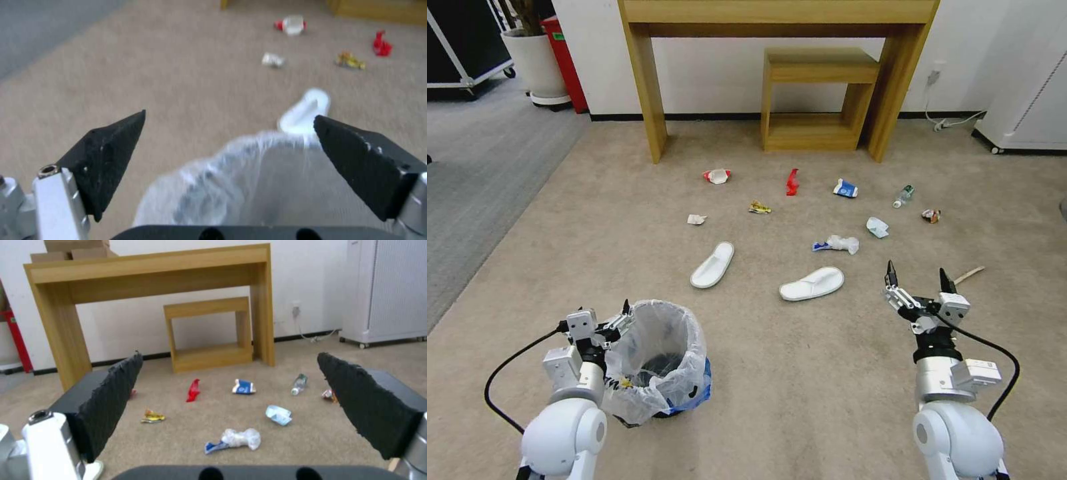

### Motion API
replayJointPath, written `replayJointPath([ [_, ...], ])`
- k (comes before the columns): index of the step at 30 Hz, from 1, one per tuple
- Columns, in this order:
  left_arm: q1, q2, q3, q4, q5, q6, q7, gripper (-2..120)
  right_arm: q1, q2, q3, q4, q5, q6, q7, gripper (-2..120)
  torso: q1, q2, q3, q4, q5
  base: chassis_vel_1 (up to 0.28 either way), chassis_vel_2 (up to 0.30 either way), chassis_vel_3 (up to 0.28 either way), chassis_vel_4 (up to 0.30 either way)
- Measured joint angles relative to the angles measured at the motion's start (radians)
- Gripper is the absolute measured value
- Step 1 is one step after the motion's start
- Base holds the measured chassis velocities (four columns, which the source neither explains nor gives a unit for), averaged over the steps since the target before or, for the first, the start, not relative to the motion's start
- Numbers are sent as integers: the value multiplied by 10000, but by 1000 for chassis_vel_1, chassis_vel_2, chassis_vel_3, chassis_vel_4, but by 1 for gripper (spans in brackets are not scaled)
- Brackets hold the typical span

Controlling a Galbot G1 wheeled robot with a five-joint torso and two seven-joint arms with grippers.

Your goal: Pick up the trash bin and place the garbage on the floor into it.

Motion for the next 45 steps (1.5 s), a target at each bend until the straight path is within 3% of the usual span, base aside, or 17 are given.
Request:
replayJointPath([
  [2, 48, 703, 134, -61, -1276, 906, -620, 100, 3, -10, -12, 23, 153, -121, 62, 100, 0, 0, 0, 0, -1, 0, 0, 0, 0],
  [4, 71, 861, 159, -88, -1527, 1064, -731, 100, 3, -11, -11, 32, 167, -139, 74, 100, 0, 0, 0, 0, -2, 0, 0, 0, 0],
  [6, 156, 1487, 218, -136, -2329, 1581, -1135, 100, 14, -17, 11, 45, 189, -165, 83, 100, 0, 0, 0, 0, 2, 0, 0, 0, 0],
  [7, 194, 2031, 221, -104, -3207, 1885, -1488, 100, 21, -27, 40, 39, 197, -169, 84, 100, 0, 0, 0, 0, 0, 0, 0, 0, 0],
  [8, 194, 2031, 221, -104, -3207, 1885, -1488, 100, 21, -27, 40, 39, 197, -169, 84, 100, 0, 0, 0, 0, 0, 0, 0, 0, 0],
  [10, 164, 2615, 234, -109, -4510, 2443, -2110, 100, 28, -7, 57, 20, 195, -168, 84, 100, 0, 0, 0, 0, 0, 0, 0, 0, 0],
  [18, -76, 3421, 647, 288, -5969, 2842, -2955, 100, 79, 73, 58, -27, 150, -109, 73, 100, 0, 0, 0, 0, 0, 0, 0, 0, 0],
  [26, -396, 3871, 1009, 707, -6560, 2907, -3239, 100, 38, 103, 118, -103, 123, 66, 51, 100, 0, 0, 0, 0, 1, 0, 0, 0, 0],
  [40, -389, 3912, 1141, 1056, -6436, 2803, -3189, 99, 80, 163, 57, -273, 9, 260, -4, 100, 0, 0, 0, 0, 1, 0, 0, 0, 0],
  [45, -433, 3900, 1186, 1164, -6350, 2724, -3158, 89, 118, 158, 44, -361, -6, 311, -23, 100, 0, 0, 0, 0, 4, 0, 0, 0, 0],
])
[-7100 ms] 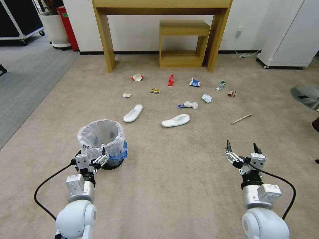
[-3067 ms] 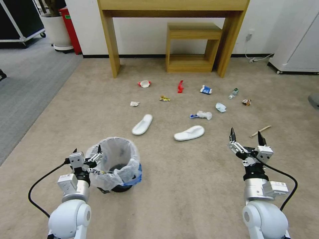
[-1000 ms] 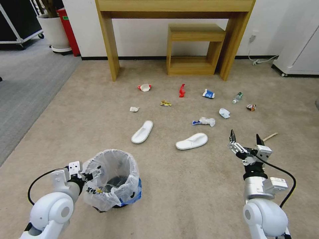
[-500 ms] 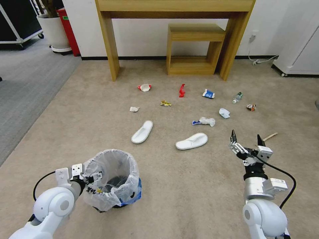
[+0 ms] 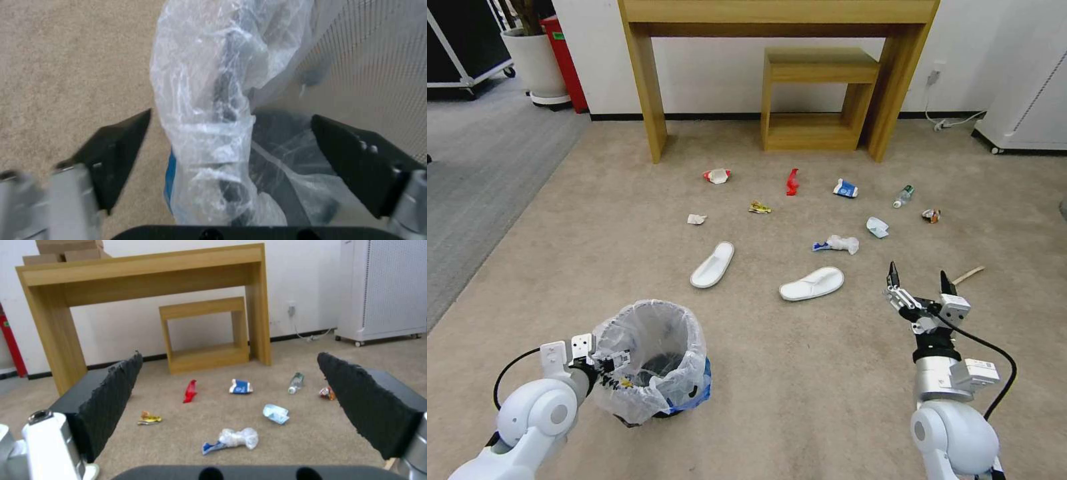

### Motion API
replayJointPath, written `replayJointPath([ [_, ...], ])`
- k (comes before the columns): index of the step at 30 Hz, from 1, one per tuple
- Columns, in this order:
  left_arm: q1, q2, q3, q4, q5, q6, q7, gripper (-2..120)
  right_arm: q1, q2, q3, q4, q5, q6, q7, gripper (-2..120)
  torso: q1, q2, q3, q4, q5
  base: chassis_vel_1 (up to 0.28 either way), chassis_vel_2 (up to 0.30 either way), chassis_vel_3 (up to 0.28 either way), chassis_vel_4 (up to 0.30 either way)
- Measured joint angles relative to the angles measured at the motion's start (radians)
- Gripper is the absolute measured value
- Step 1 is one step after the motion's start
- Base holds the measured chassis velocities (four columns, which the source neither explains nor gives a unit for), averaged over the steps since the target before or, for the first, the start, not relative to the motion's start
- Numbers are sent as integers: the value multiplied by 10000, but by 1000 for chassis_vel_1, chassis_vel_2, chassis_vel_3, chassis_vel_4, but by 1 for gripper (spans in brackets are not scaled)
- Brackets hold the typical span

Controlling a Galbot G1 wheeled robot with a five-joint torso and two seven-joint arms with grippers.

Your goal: Pick up the trash bin and place the garbage on the floor into it.

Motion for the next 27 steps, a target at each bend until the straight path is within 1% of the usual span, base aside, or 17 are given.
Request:
replayJointPath([
  [2, -41, -41, 39, 109, 145, -86, 58, 79, 22, -6, -5, -51, 0, 28, -12, 100, 0, 0, -1, 0, 3, 0, 0, 0, 0],
  [3, -41, -41, 39, 109, 145, -86, 58, 79, 22, -6, -5, -51, 0, 28, -12, 100, 0, 0, -1, 0, 3, 0, 0, 0, 0],
  [5, -44, -61, 64, 156, 253, -95, 145, 70, 35, -12, -9, -93, 2, 51, -23, 100, 0, 1, -1, 1, 5, 0, 0, 0, 0],
  [6, -44, -61, 64, 156, 253, -95, 145, 70, 35, -12, -9, -93, 2, 51, -23, 100, 0, 1, -1, 1, 5, 0, 0, 0, 0],
  [8, -44, -74, 87, 194, 286, -98, 164, 63, 45, -13, -11, -130, 4, 77, -27, 100, 0, 1, -2, 1, 8, 0, 0, 0, 0],
  [9, -45, -88, 112, 213, 319, -98, 170, 55, 54, -13, -10, -167, 3, 109, -29, 100, 0, 1, -3, 2, 9, 0, 0, 0, 0],
  [10, -45, -88, 112, 213, 319, -98, 170, 55, 54, -13, -10, -167, 3, 109, -29, 100, 0, 1, -3, 2, 9, 0, 0, 0, 0],
  [12, -46, -120, 159, 221, 354, -100, 179, 46, 61, -20, -5, -226, -5, 163, -36, 100, -1, 1, -3, 2, 7, 0, 0, 0, 0],
  [13, -44, -126, 175, 221, 364, -99, 181, 39, 66, -26, 1, -240, -9, 175, -39, 100, 0, 2, -3, 2, 6, 0, 0, 0, 0],
  [14, -44, -126, 175, 221, 364, -99, 181, 39, 66, -26, 1, -240, -9, 175, -39, 100, 0, 2, -3, 2, 6, 0, 0, 0, 0],
  [16, -11, -120, 204, 220, 420, -80, 200, 32, 81, -35, 7, -251, -8, 195, -44, 100, -1, 2, -3, 1, 5, 0, 0, 0, 0],
  [17, 31, -112, 205, 219, 495, -35, 231, 26, 85, -38, 10, -254, -9, 199, -47, 100, -1, 2, -3, 1, 5, 0, 0, 0, 0],
  [18, 31, -112, 205, 219, 495, -35, 231, 26, 85, -38, 10, -254, -9, 199, -47, 100, -1, 2, -3, 1, 5, 0, 0, 0, 0],
  [22, 173, -112, 203, 203, 830, 5, 407, 9, 74, -37, 6, -290, -35, 220, -51, 100, -1, 2, -3, 1, 3, 0, 0, 0, 0],
  [23, 173, -112, 203, 203, 830, 5, 407, 9, 74, -37, 6, -290, -35, 220, -51, 100, -1, 2, -3, 1, 3, 0, 0, 0, 0],
  [24, 176, -133, 197, 201, 855, 5, 430, 7, 58, -37, 0, -302, -36, 229, -52, 100, -1, 2, -2, 0, 3, 0, 0, 0, 0],
  [27, 188, -191, 159, 187, 874, 1, 431, 7, 48, -53, -2, -321, -33, 241, -53, 100, -1, 3, -2, 0, 2, 0, 0, 0, 0],
])
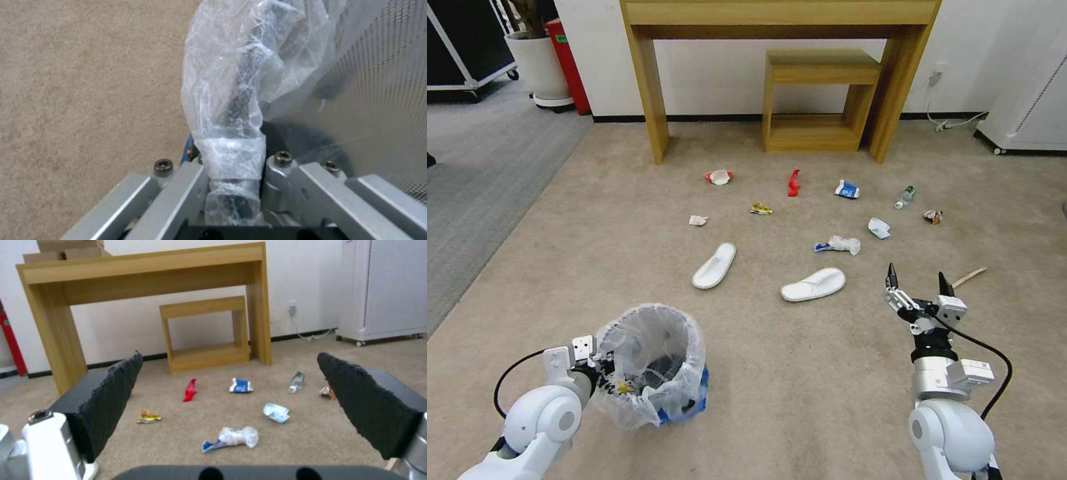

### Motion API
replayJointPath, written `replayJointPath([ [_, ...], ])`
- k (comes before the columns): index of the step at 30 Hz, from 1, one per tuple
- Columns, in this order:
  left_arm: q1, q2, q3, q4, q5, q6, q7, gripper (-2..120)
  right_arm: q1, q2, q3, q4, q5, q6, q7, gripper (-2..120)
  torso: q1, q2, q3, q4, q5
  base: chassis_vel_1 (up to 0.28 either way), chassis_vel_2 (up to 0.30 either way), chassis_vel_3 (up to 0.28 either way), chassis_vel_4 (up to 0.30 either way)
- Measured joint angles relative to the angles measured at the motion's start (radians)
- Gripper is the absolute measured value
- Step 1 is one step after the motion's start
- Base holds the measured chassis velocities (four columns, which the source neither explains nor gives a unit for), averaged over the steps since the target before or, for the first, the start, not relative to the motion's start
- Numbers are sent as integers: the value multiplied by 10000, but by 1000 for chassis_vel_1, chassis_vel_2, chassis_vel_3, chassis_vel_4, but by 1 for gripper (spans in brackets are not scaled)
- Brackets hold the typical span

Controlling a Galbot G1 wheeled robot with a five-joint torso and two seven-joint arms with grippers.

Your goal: Pick up the trash bin and place the garbage on the floor into it.

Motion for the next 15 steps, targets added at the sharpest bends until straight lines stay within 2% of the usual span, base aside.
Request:
replayJointPath([
  [10, 200, -486, -614, -480, -52, -33, 24, 2, 36, -62, -101, 46, 146, -99, 12, 100, 2, -3, 8, -3, -31, 0, 0, 0, 0],
  [15, 59, -764, -1035, -774, -45, -122, -32, 1, 6, -116, -144, 122, 244, -188, 28, 100, 2, -4, 7, -2, -13, 0, 0, 0, 0],
])
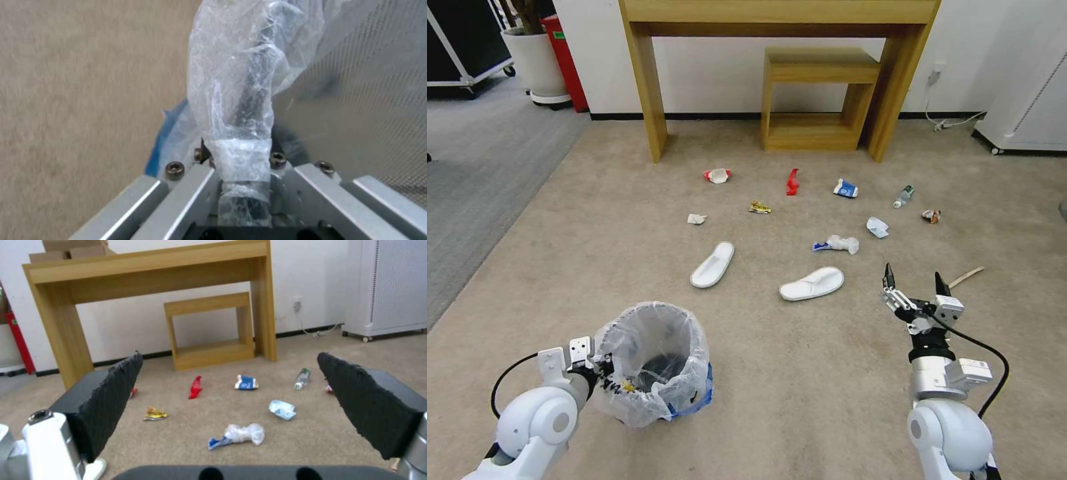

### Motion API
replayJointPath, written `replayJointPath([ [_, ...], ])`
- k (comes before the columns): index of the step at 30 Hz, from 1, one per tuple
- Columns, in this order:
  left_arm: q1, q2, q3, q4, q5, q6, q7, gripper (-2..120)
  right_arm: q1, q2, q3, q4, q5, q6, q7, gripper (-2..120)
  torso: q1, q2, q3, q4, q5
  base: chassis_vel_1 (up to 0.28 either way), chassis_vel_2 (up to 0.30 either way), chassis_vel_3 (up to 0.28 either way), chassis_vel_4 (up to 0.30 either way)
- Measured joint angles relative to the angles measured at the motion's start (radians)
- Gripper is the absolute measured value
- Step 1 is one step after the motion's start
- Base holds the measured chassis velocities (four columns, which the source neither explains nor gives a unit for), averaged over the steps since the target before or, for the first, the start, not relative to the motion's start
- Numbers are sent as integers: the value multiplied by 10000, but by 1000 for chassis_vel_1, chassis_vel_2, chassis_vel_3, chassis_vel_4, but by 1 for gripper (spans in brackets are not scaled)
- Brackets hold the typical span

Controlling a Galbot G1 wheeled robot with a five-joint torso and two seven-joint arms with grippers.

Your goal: Pick up the trash bin and place the garbage on the floor into it.

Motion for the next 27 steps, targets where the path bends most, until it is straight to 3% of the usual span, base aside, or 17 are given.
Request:
replayJointPath([
  [17, 311, -382, -949, -1050, -3, -157, 40, 1, -205, -314, 42, 393, 490, -292, 208, 100, 0, 0, -5, 1, 8, 0, 0, 0, 0],
  [24, 1225, 111, -1503, -2088, 9, -212, 300, 1, -306, -316, 89, 546, 712, -391, 323, 100, 0, 0, -6, 2, 8, 0, 0, 0, 0],
  [27, 1274, 303, -1645, -2088, -188, -181, 293, 1, -346, -244, 79, 551, 711, -392, 345, 100, 0, 0, -6, 2, 7, 0, 0, 0, 0],
])
